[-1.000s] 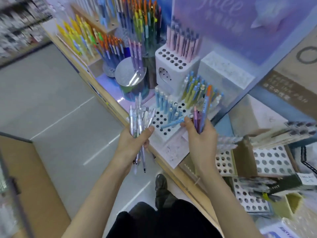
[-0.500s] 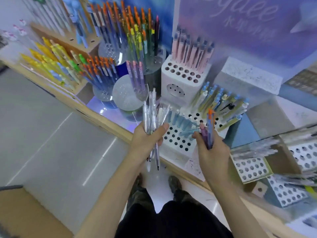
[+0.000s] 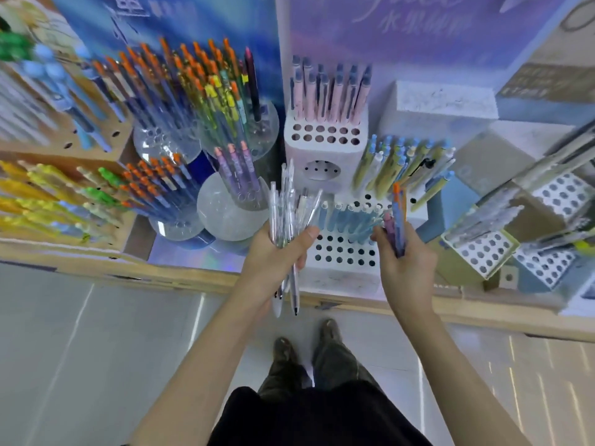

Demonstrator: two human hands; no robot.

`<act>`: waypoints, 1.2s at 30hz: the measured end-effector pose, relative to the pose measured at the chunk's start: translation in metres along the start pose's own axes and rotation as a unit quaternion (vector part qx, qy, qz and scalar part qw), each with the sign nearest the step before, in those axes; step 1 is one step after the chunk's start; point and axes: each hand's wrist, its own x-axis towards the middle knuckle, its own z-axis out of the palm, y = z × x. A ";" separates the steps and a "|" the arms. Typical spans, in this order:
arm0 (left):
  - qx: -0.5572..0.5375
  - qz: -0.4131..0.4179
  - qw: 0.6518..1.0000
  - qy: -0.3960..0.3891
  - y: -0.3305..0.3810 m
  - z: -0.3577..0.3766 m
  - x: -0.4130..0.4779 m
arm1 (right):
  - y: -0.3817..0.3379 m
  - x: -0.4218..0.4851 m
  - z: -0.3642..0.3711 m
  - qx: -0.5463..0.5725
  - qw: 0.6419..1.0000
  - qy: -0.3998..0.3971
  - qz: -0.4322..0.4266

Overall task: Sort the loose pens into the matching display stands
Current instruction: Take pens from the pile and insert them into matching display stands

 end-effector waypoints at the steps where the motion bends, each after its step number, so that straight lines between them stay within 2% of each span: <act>1: 0.002 0.000 1.000 -0.004 0.000 -0.002 0.001 | -0.001 0.001 0.001 -0.003 1.000 -0.003 -0.001; 6: -0.004 -0.008 1.000 -0.005 -0.003 -0.005 0.009 | 0.001 0.007 0.007 -0.049 0.995 -0.063 -0.054; 8: -0.001 -0.012 1.000 -0.003 -0.003 -0.004 0.010 | 0.006 0.005 0.011 -0.047 0.994 -0.094 -0.009; 12: -0.013 -0.019 1.000 0.001 -0.001 -0.005 0.012 | 0.002 0.005 0.017 -0.021 0.992 -0.100 0.077; 17: -0.017 -0.003 1.000 -0.008 0.003 -0.006 0.009 | -0.036 -0.003 0.001 0.183 0.966 -0.111 0.146; 21: -0.018 0.007 1.000 0.005 0.003 -0.010 0.005 | -0.054 0.004 -0.001 0.342 0.907 -0.125 0.211; 23: -0.029 0.005 0.999 0.016 0.002 -0.012 0.003 | -0.059 0.006 0.004 0.375 0.888 -0.147 0.224; 28: -0.051 0.004 0.998 0.042 -0.003 -0.030 -0.005 | -0.067 0.003 0.022 0.285 0.927 -0.164 0.182; 36: -0.042 0.010 0.997 0.056 -0.012 -0.091 -0.005 | -0.099 -0.007 0.070 0.228 0.957 -0.136 0.114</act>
